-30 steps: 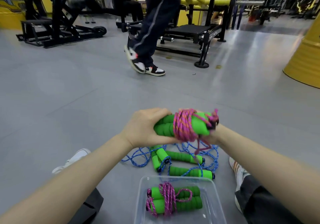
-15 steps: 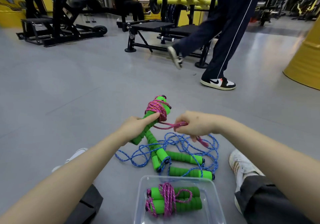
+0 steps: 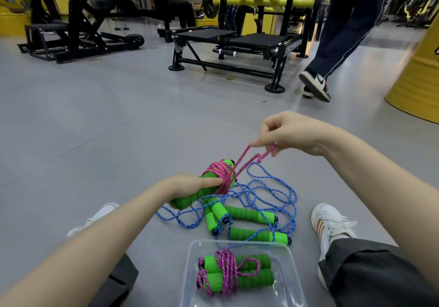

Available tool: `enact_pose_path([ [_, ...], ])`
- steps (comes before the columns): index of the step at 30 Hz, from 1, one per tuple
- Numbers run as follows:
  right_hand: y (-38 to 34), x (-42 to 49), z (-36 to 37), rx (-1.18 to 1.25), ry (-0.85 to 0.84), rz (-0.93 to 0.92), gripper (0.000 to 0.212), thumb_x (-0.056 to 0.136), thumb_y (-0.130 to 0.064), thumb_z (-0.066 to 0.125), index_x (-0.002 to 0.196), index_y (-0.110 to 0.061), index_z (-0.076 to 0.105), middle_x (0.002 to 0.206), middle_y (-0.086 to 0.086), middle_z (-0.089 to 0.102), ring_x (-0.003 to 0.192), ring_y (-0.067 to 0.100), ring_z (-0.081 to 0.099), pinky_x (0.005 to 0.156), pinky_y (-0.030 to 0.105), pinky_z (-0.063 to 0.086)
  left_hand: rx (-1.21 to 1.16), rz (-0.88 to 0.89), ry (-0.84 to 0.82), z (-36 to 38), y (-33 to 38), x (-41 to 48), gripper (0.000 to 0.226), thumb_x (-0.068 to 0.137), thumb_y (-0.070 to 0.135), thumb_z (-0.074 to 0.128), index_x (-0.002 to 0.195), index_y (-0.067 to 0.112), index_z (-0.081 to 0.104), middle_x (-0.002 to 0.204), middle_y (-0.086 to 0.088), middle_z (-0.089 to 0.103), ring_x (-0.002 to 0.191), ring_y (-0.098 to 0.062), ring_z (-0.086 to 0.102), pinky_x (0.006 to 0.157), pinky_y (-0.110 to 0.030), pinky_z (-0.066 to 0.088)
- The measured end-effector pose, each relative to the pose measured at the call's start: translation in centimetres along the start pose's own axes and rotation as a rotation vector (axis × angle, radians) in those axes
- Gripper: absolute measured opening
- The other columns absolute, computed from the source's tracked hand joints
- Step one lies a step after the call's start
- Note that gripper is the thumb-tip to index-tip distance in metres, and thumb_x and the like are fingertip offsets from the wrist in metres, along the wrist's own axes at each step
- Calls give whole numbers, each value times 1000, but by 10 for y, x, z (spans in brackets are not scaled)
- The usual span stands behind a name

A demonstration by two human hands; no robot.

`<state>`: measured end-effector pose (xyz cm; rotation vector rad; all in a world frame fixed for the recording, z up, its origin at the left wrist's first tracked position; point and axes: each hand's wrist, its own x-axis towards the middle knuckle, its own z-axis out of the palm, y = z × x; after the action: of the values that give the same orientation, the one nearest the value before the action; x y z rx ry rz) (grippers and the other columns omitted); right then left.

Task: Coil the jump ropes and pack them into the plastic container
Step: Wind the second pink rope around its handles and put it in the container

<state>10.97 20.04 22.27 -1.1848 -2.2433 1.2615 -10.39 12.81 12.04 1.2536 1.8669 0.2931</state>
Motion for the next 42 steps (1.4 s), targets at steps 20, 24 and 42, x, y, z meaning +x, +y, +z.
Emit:
enact_pose_path([
  [20,57,21,29,444,62,88,34,87,6,41,109,-6,63,92,6,66,92,26,57,85,33,48,-246,311,-560,3,21,-28,70,50,76,69,85,15,65,61,-2,55,50,-14,48,49,-22,41],
  [24,85,3,11,-331,-63,56,5,86,-15,62,86,-13,66,84,1,65,80,15,55,78,25,43,-622,355,-536,-23,8,-19,75,44,75,73,81,11,63,57,-6,50,44,-16,45,47,-22,39],
  [42,5,16,58,-256,-139,-240,39,86,-32,63,124,-33,54,141,-9,41,132,4,33,114,27,22,-9,77,-450,-6,17,-31,45,76,61,62,75,16,60,54,-1,54,45,-13,48,46,-19,40],
])
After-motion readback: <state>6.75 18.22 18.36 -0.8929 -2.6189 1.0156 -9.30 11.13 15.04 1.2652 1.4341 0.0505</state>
